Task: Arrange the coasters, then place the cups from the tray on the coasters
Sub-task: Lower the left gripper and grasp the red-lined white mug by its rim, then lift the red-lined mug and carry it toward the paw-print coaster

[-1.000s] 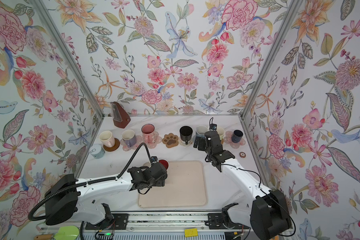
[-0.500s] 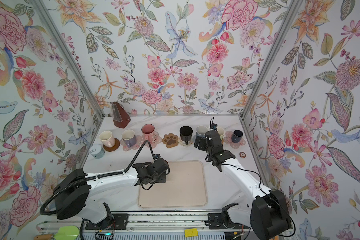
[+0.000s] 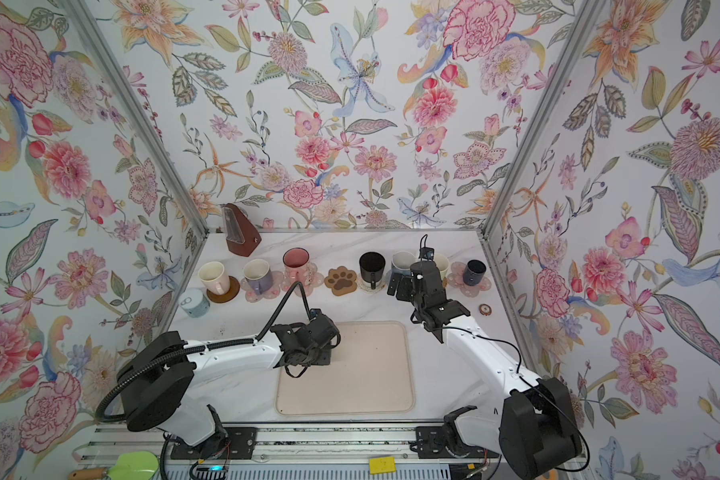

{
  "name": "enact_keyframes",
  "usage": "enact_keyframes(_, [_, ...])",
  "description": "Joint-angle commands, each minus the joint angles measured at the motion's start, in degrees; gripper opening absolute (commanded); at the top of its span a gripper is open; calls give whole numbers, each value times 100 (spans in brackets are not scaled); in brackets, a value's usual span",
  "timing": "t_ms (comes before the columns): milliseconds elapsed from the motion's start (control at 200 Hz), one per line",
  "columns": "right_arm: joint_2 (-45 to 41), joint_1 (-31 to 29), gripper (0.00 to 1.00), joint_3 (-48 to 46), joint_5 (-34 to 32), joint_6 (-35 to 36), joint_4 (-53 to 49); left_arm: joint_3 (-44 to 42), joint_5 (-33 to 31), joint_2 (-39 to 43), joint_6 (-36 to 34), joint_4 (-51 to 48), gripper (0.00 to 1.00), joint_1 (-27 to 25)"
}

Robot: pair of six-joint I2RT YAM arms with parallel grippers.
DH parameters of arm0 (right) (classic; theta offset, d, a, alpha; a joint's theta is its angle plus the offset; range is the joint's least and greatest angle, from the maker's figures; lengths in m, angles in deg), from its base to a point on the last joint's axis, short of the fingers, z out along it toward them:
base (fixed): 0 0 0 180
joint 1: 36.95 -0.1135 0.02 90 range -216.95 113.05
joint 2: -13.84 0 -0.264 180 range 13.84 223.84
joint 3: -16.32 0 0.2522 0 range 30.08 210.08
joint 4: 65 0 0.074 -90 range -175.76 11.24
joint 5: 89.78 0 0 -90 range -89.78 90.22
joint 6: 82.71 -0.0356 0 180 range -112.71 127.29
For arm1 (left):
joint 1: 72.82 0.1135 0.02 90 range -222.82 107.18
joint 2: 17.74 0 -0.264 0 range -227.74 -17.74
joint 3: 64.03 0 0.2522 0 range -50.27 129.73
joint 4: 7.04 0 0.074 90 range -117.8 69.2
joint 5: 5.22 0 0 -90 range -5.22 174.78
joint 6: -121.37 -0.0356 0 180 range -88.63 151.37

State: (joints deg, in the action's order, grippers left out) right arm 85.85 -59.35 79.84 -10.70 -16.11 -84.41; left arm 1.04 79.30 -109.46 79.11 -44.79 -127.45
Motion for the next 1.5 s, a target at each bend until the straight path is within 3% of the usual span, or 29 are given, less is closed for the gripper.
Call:
enact_keyframes(0, [-3,50,99,-67,19,-46,121,116,0,-100,-55,-52,22,90])
enact_keyframes(145, [-7,51,99,-55,18,-57,138,113,-109,-40,-45,-138,0,92])
enact_keyframes(510, [34,52,99,-52,64,-151,194,130,-510,390,-196,-437,0,93])
enact_keyframes(686, [-19,59,99,-36,41,-123,139,379,-877,569,-660,-811,0,160])
enact_keyframes(921, [-175,55,99,-89,-28,-112,73,930,-845,658,-1453,-856,0,570])
enact_keyframes(1211, [-492,126,99,-279,-189,90,-100,2310,-536,-571,-2141,-537,0,1296])
enact_keyframes(1496, [-919,318,99,-501,-200,125,-208,3804,-358,-1877,-2574,-1052,0,1622])
